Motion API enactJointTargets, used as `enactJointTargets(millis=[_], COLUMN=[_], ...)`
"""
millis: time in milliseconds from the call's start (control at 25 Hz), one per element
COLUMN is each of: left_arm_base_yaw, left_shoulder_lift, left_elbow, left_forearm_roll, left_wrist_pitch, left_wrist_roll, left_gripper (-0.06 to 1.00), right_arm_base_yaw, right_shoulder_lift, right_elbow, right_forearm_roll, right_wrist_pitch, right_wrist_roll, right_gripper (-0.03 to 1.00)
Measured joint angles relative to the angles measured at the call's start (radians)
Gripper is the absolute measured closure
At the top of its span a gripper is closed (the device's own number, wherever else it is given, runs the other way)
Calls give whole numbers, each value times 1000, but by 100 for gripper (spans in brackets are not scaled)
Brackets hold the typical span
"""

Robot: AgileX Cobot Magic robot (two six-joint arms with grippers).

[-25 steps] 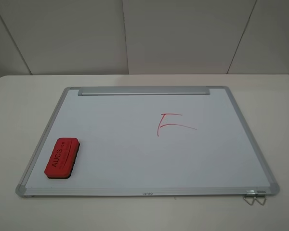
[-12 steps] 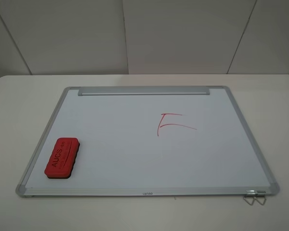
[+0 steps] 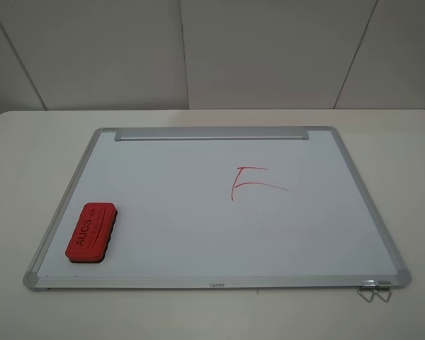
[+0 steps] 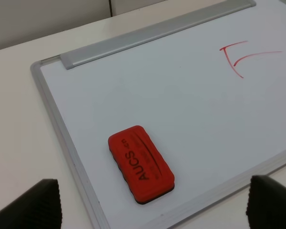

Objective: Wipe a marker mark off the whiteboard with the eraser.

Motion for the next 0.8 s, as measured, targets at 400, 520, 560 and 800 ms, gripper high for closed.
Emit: enactJointTargets(millis=[400, 520, 560, 800], left_arm_base_yaw=[107, 193, 211, 265], left_shoulder_lift=[0, 0, 0, 0], left_elbow=[0, 0, 0, 0], left_forearm_roll=[0, -3, -4, -7], left_wrist_pitch=[0, 0, 0, 0], left_wrist_roll=[-5, -11, -14, -16], left_gripper=[17, 17, 17, 17], right_arm_base_yaw=[0, 0, 0, 0], right_shoulder_lift=[0, 0, 0, 0], right_elbow=[0, 0, 0, 0], right_forearm_roll=[0, 0, 0, 0], right_wrist_pitch=[0, 0, 0, 0], right_wrist_roll=[0, 0, 0, 0], right_gripper=[24, 24, 24, 24])
